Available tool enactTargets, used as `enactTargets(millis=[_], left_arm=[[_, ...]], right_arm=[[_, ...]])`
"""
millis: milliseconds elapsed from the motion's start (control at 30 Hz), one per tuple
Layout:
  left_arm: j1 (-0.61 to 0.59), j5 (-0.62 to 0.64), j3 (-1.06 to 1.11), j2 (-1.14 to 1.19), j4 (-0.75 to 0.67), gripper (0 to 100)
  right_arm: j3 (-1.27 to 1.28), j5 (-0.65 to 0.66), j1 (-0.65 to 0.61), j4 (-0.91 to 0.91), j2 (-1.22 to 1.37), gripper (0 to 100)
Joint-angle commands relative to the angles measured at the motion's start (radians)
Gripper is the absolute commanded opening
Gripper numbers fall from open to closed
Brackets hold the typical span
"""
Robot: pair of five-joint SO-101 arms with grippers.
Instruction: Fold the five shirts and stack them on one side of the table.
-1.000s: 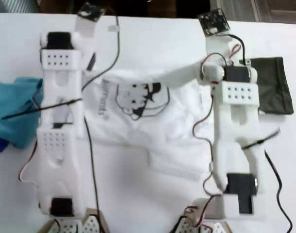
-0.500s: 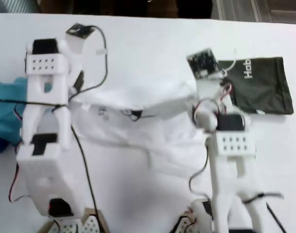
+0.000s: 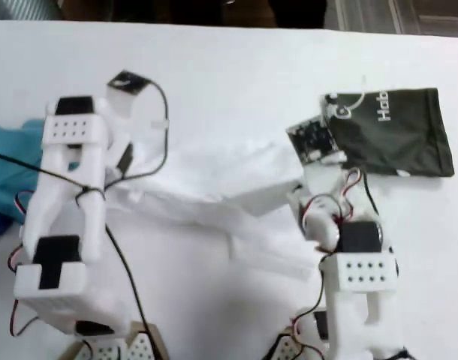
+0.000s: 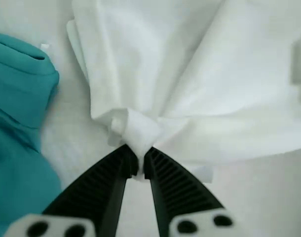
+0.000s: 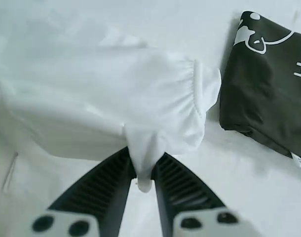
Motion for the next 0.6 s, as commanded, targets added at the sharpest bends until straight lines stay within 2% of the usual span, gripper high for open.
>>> enactTargets(millis=[0, 233, 433, 567], left_arm=[[-0.025, -0.021, 0.038, -0.060, -0.025, 3], [-0.049, -0.023, 0.131, -0.055, -0.103, 3], [-0.029, -0.040, 0.266, -0.054, -0.269, 3], [-0.034, -0.041, 0.308, -0.054, -0.311, 3]], right_arm=[[0.029, 0.006, 0.012, 0.022, -0.067, 2.1], [0.160, 0.006, 0.010, 0.033, -0.150, 2.1], [0.301, 0.006, 0.010, -0.033, -0.193, 2.1], [0.351, 0.006, 0.010, -0.047, -0.199, 2.1]])
